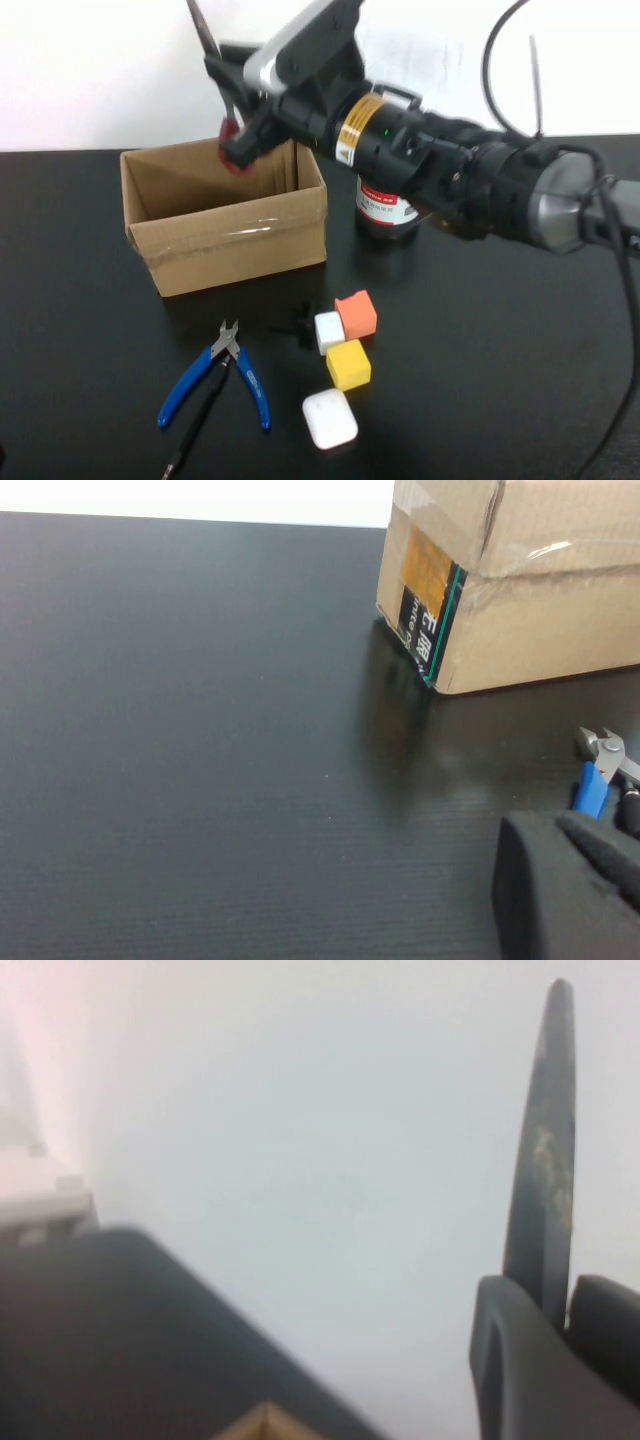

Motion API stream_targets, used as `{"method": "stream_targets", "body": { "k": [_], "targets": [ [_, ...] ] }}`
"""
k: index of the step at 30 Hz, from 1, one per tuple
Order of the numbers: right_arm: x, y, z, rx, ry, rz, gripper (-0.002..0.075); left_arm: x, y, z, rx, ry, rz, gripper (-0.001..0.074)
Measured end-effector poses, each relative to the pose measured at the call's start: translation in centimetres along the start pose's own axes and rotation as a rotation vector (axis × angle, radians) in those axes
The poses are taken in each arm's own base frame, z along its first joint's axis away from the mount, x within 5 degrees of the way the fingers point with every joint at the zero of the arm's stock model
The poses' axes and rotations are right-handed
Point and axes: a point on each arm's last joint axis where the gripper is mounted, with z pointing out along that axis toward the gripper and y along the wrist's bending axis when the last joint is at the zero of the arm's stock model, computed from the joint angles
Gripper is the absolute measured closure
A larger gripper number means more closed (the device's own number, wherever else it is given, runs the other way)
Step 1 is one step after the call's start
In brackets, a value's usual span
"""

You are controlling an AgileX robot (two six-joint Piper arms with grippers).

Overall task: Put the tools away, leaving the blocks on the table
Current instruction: Place the Scissors into the box, then pick up the pliers from the table

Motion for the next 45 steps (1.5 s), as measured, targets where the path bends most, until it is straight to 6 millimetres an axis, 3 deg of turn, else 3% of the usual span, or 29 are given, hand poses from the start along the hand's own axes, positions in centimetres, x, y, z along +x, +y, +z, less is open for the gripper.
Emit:
{"method": "stream_targets", "body": {
  "k": [7,13,20,24,27,34,36,40,45],
  "targets": [
    [2.7,0.1,0.5,-0.002,0.063,-0.047,0.0705,0.0,0.0,0.0,0.0,0.0,0.0,0.0741],
    [2.7,0.0,0.5,0.013,0.066,-0.033,0.0553,0.0,0.0,0.0,0.0,0.0,0.0,0.0741],
    [2.1,-0.1,0.4,0.016,0.059,-0.036,0.0541,0.0,0.0,0.0,0.0,0.0,0.0,0.0741],
    [-0.3,-0.3,-0.3,0.038,0.08,-0.07,0.0547,0.0,0.0,0.0,0.0,0.0,0.0,0.0741],
    [-2.5,-0.9,-1.4,0.099,0.195,-0.12,0.0558,0.0,0.0,0.0,0.0,0.0,0.0,0.0741],
    [-8.4,-2.6,-6.7,0.331,0.498,-0.151,0.0736,0.0,0.0,0.0,0.0,0.0,0.0,0.0741],
    [-9.8,-2.8,-8.4,0.385,0.572,-0.164,0.0735,0.0,0.0,0.0,0.0,0.0,0.0,0.0741],
    [-11.6,-3.0,-11.2,0.459,0.686,-0.174,0.0735,0.0,0.0,0.0,0.0,0.0,0.0,0.0741],
    [-12.6,-1.9,-14.9,0.461,0.672,-0.162,0.0735,0.0,0.0,0.0,0.0,0.0,0.0,0.0741]
  ]
}}
